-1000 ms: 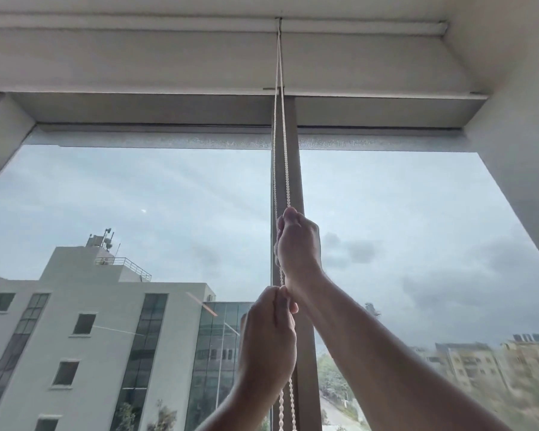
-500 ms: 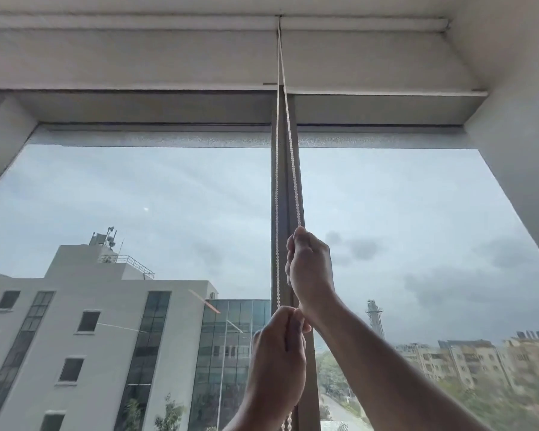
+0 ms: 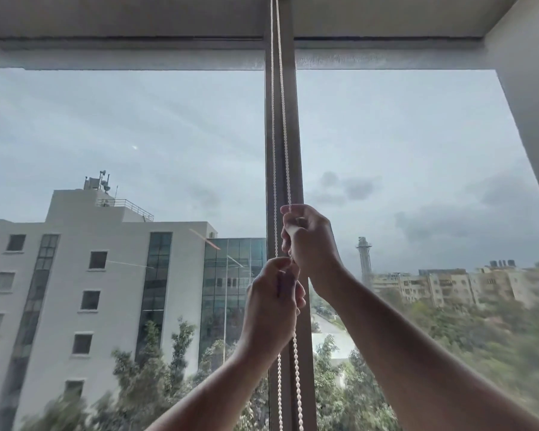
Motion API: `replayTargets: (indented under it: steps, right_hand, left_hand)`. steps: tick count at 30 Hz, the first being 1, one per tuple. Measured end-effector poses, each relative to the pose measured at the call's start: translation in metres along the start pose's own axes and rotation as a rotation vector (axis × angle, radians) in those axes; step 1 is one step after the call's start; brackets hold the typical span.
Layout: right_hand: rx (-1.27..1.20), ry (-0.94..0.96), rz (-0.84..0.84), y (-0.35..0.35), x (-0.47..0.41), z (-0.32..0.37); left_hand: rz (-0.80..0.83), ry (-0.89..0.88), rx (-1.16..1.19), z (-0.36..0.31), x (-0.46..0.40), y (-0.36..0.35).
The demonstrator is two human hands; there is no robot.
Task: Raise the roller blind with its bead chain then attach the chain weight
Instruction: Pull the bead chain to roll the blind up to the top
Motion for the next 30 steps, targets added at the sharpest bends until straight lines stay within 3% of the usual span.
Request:
replayTargets:
  steps: [17,30]
  right_hand:
    - [0.250,-0.047,0.072,0.015,0.107,-0.088]
    - [0.215,-0.219,0.141,0.035,0.205,-0.174]
  left_hand:
    - [0.049,0.320,0.159,0.065,0.103,-0.007]
    - [0.002,0.580,0.335,0.122,0.203,-0.014]
Point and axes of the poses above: each hand's wrist, its own x-axis away from the middle knuckle, its own y-axis out of the back of the hand, z = x × y, the point moved 6 cm from there along -x, towards the middle knuckle, and after that the axes turned 8 degrees about x, right-handed, at the moved point
